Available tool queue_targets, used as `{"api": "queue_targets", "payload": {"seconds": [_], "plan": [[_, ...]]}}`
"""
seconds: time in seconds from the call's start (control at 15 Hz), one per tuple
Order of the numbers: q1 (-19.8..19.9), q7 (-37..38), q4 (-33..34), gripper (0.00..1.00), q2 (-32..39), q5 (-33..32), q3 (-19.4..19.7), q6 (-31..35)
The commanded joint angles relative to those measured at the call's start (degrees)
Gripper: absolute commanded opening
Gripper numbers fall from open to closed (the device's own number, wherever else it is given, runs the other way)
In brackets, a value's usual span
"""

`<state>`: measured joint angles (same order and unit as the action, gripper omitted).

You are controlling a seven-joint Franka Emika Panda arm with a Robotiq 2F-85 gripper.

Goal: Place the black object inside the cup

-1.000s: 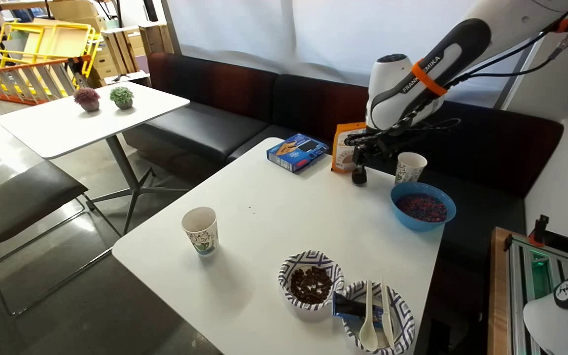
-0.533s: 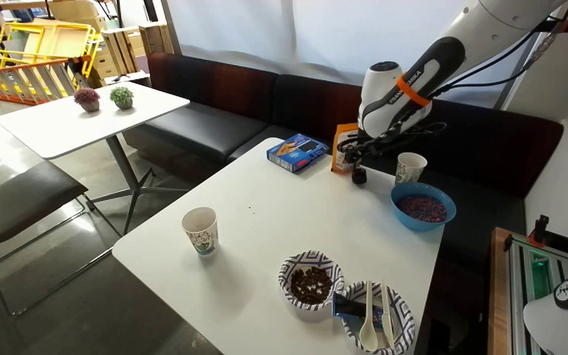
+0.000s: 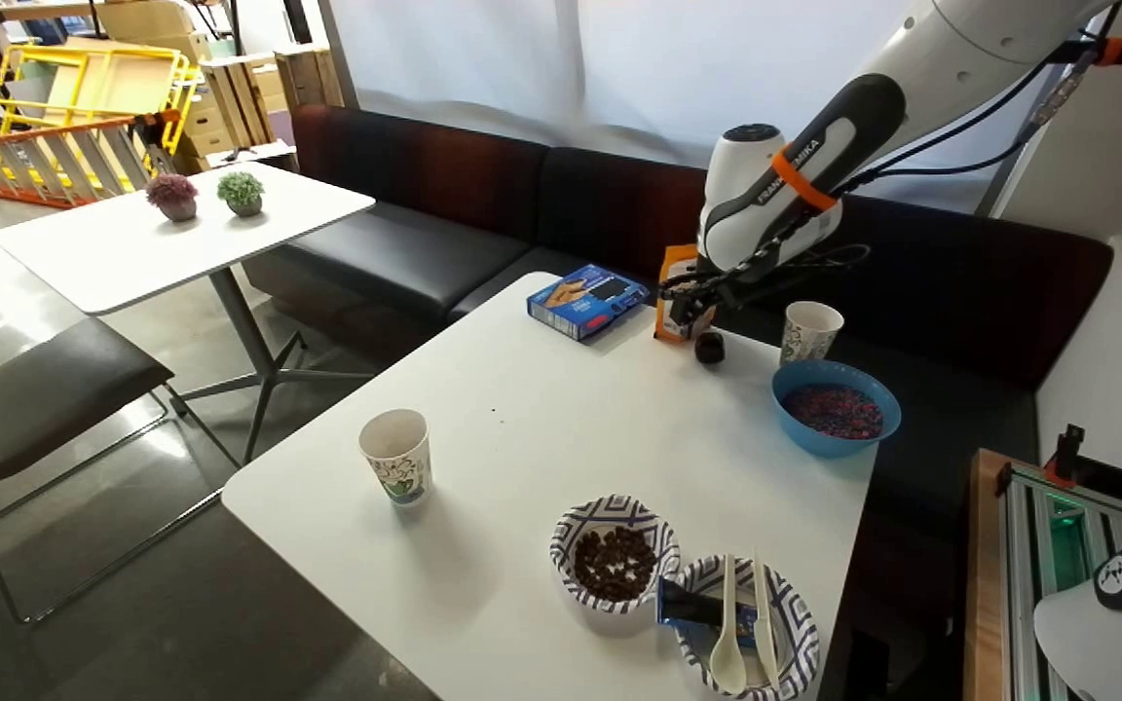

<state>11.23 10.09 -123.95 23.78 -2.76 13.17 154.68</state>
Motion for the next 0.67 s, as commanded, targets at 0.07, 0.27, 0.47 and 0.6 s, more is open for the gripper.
{"api": "queue_targets", "payload": {"seconds": [0.07,0.27,0.47,0.6], "plan": [[-0.7,-0.3,0.8,1.0,1.8,0.9,-0.2,-0.4],[-1.3,0.3,0.9,1.0,3.1,0.4,0.1,0.4],[-1.7,0.8,1.2,0.99,4.2,0.0,0.8,-0.1],[-2.1,1.2,1.5,0.74,5.0,-0.5,1.5,0.3]]}}
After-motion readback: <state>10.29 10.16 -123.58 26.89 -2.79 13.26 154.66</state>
